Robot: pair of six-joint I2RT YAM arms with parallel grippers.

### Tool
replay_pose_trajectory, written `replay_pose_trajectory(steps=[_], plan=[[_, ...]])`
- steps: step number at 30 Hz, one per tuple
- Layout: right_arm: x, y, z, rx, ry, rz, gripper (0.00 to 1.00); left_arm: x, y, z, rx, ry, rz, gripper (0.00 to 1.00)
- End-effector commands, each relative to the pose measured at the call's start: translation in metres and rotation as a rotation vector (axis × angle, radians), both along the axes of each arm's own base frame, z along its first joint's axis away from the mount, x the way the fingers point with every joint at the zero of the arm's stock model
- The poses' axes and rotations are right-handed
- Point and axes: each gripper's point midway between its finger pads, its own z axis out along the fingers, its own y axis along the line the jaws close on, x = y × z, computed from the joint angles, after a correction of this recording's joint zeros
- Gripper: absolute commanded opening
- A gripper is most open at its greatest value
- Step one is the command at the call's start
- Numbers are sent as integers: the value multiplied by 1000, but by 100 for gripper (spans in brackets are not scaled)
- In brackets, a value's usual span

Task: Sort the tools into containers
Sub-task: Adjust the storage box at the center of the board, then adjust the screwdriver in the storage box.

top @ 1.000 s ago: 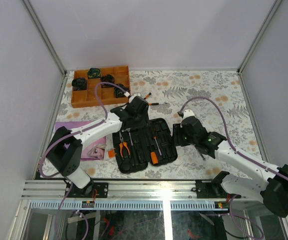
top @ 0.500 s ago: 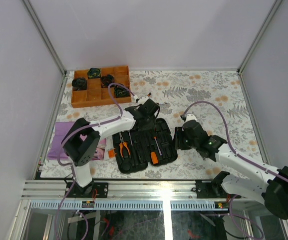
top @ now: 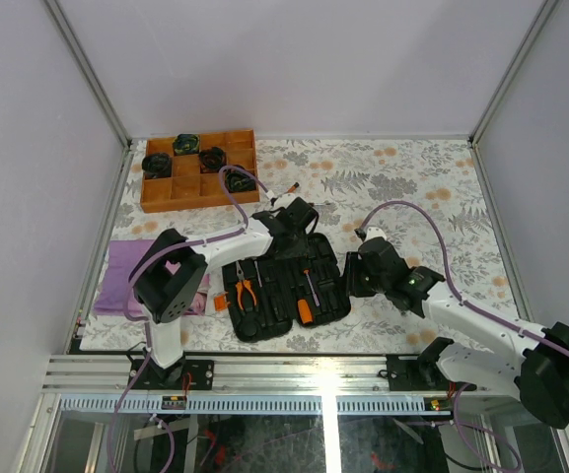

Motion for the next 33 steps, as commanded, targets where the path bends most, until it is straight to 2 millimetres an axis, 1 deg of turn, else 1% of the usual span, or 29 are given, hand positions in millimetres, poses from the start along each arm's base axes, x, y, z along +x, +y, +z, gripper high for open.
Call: replay_pose_trajectory(steps=[1, 6, 9, 14, 22, 26, 33], plan=[[5, 15, 12, 44, -21, 37, 36, 13, -11, 8, -35, -43, 11, 40], [3, 17, 7, 49, -4, 46, 35, 13, -15, 4, -39, -36, 6, 39], [3, 18, 6, 53, 0, 49, 34, 13, -15, 1, -38, -30, 5, 36], [1, 24, 6, 66, 14, 75, 30, 12, -15, -9, -28, -13, 2, 29], [2, 32, 9, 85, 33, 95, 29, 6, -9, -22, -10, 6, 5, 14], [1, 38, 8, 103, 52, 104, 29, 3, -6, -28, -7, 12, 9, 13], [3, 50, 7, 134, 73, 118, 29, -4, 0, -45, 9, 35, 14, 13]])
